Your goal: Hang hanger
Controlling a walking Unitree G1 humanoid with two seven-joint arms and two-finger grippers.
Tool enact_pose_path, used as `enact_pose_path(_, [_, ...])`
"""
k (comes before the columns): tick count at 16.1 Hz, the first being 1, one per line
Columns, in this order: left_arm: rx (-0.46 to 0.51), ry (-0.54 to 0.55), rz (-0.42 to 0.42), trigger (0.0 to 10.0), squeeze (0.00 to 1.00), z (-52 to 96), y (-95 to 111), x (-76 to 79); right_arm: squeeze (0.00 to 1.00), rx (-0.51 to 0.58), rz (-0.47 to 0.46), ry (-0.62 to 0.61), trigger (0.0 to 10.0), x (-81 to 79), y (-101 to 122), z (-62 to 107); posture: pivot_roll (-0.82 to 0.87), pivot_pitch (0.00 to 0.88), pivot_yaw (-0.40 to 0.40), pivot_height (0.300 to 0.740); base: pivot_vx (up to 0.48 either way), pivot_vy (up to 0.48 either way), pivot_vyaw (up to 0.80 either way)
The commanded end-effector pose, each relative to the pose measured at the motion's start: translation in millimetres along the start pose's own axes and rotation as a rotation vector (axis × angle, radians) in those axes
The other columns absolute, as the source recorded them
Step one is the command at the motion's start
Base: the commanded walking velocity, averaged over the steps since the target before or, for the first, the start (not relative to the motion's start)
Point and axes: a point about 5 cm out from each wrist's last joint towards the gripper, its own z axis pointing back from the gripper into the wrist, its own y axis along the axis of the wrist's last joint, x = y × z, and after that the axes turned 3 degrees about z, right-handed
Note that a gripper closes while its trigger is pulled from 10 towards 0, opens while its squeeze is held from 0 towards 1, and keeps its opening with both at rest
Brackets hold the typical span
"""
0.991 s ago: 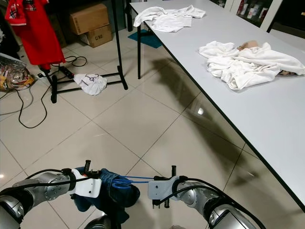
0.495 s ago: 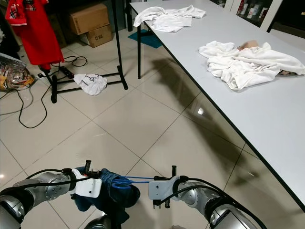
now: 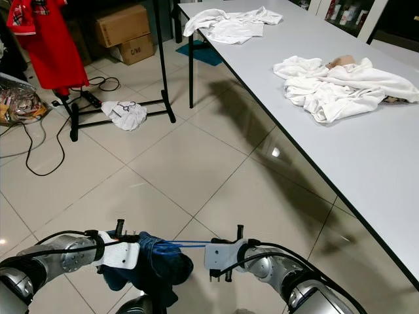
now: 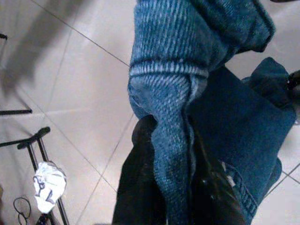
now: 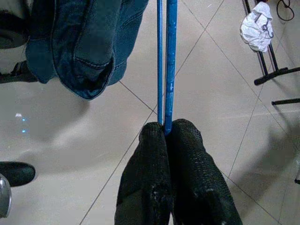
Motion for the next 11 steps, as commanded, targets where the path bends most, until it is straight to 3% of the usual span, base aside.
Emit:
enact_pose_path(1, [0.02, 0.023, -0.003, 10.0, 1.0, 0.1, 3.1, -8.3, 0.0, 0.037, -0.009, -0.019, 0.0, 8.2, 6.6, -2.1, -0.04, 0.021, 0.047, 0.74, 0.0, 0.0, 0.0])
enact_pose_path(2, [0.01, 0.024, -0.017, 10.0, 1.0, 0.1, 2.4, -9.5, 0.0, 0.043, -0.02, -0.018, 0.0, 8.1, 7.4, -2.3, -0.04, 0.02, 0.048, 0.74, 0.0, 0.0, 0.0])
enact_pose_path(3, [-0.008, 0.028, -0.039, 10.0, 0.88, 0.1, 1.1, -11.3, 0.0, 0.053, -0.032, -0.011, 0.0, 7.0, 8.5, -2.7, -0.04, 0.019, 0.049, 0.74, 0.0, 0.0, 0.0])
enact_pose_path(4, [-0.017, 0.029, -0.051, 10.0, 0.08, 0.4, 0.4, -12.5, 0.0, 0.06, -0.04, -0.003, 0.0, 5.3, 9.4, -2.9, -0.04, 0.019, 0.05, 0.74, 0.0, 0.0, 0.0])
enact_pose_path(11, [-0.028, 0.004, -0.042, 10.0, 0.03, 1.3, -1.7, -10.5, 0.0, 0.072, -0.069, -0.004, 0.0, 3.1, 12.0, -4.4, -0.03, 0.02, 0.056, 0.74, 0.0, 0.0, 0.0])
